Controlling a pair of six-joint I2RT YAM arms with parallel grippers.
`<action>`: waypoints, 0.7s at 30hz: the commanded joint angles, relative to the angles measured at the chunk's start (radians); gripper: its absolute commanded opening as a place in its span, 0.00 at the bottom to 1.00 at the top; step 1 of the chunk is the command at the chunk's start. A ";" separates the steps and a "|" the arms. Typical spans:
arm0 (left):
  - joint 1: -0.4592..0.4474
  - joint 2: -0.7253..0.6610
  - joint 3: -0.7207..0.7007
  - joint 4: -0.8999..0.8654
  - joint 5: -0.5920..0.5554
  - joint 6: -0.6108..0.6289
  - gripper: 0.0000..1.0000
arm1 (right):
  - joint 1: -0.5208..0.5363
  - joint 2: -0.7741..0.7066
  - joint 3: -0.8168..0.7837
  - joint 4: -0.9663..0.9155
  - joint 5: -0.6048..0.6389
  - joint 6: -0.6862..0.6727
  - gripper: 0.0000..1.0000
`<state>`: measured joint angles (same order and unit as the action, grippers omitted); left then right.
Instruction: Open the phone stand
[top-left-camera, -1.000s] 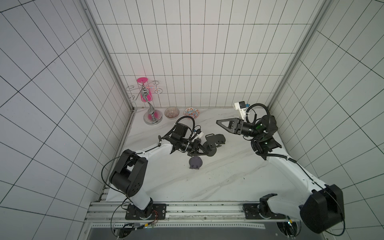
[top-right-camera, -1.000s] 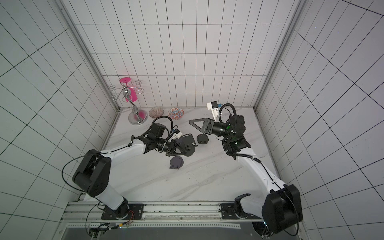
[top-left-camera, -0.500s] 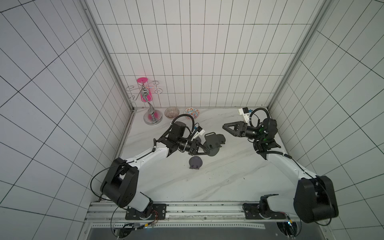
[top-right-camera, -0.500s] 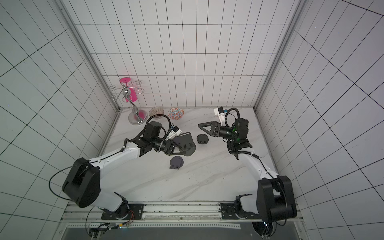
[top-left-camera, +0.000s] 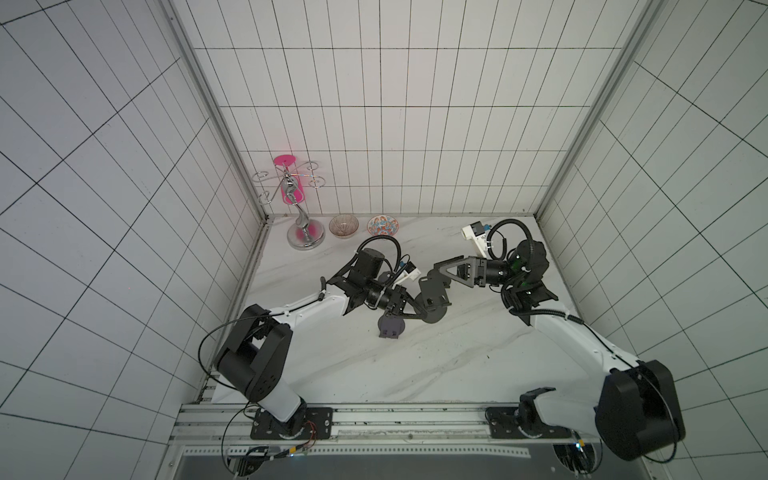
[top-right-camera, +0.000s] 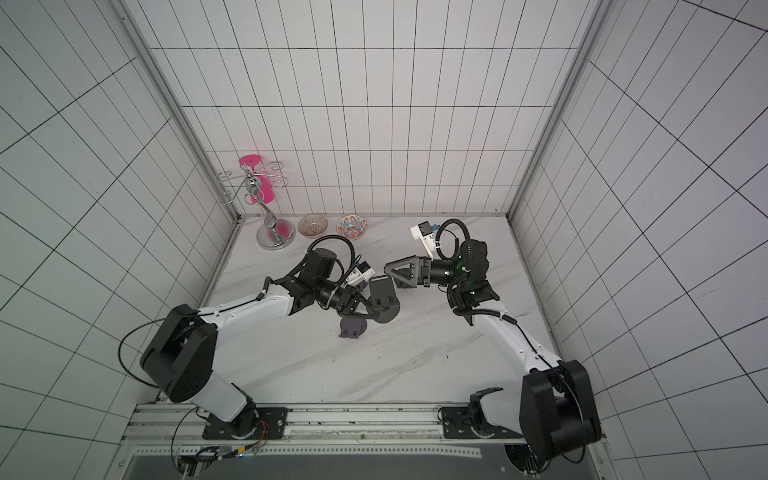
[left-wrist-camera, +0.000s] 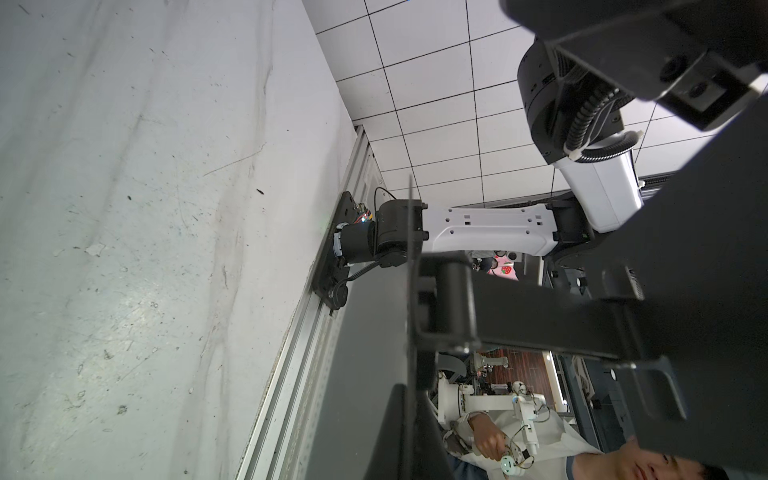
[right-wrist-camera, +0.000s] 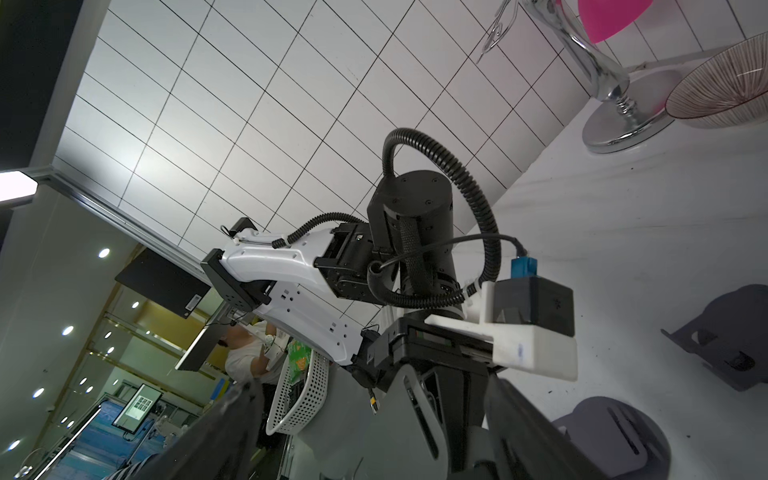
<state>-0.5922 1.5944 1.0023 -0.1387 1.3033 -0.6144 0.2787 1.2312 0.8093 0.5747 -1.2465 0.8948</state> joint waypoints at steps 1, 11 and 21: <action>-0.005 -0.002 0.044 -0.005 0.031 0.023 0.00 | 0.010 -0.012 0.036 -0.232 0.011 -0.185 0.86; -0.010 -0.030 0.038 -0.013 0.028 0.027 0.00 | 0.001 0.028 -0.021 0.044 -0.011 0.006 0.86; -0.009 0.015 0.072 -0.035 0.028 0.045 0.00 | 0.085 -0.021 0.034 -0.282 -0.006 -0.219 0.70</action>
<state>-0.5987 1.5963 1.0336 -0.1688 1.3113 -0.6044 0.3496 1.2400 0.8085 0.3813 -1.2381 0.7536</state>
